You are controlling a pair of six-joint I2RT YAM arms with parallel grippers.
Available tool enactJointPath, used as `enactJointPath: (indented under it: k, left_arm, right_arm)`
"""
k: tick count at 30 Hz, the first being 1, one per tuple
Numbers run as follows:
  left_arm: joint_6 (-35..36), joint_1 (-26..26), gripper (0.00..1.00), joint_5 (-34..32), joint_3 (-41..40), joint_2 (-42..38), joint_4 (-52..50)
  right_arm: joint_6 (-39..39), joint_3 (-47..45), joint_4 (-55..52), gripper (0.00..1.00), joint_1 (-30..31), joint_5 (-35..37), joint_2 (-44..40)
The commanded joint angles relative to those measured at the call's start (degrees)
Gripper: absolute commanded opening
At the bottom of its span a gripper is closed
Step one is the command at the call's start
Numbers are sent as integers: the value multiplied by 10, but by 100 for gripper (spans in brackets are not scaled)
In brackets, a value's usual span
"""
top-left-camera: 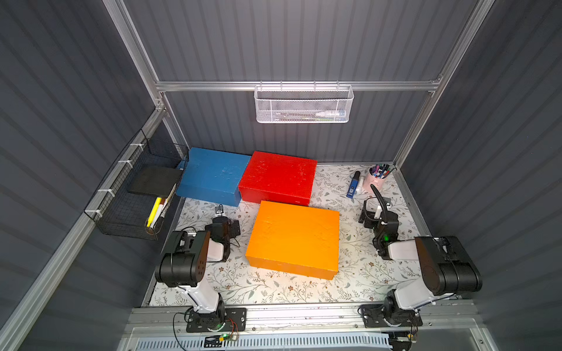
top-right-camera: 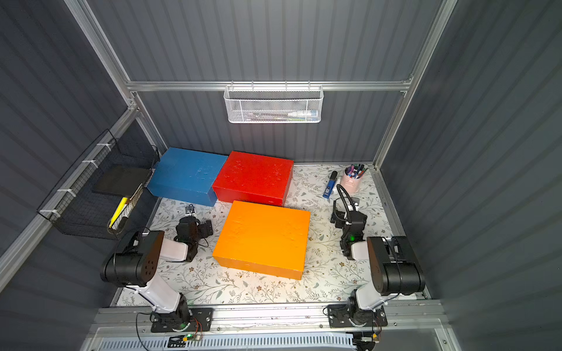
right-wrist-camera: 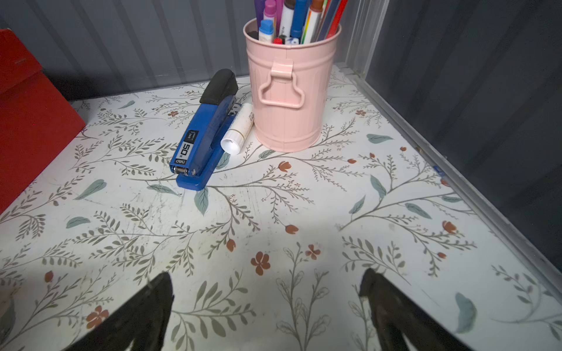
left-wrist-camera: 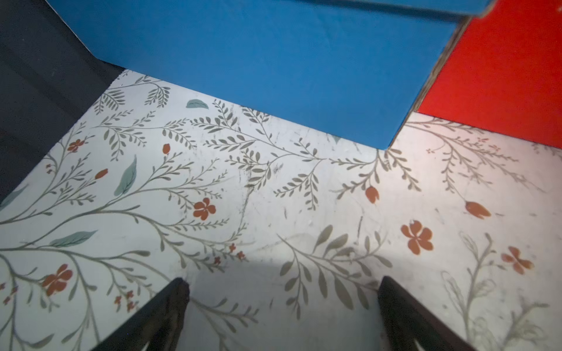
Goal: Stack the shoeboxes
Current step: Adjust the shoebox at the center of the board.
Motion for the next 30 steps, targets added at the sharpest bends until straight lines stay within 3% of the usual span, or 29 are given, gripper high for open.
enactJointPath:
  k: [1, 30]
  left_arm:
    - [0, 2, 99, -7, -6, 6, -26]
    - [1, 1, 99, -8, -6, 6, -23]
  right_arm:
    - [-5, 10, -9, 99, 2, -8, -11]
    - [-2, 14, -16, 99, 3, 0, -11]
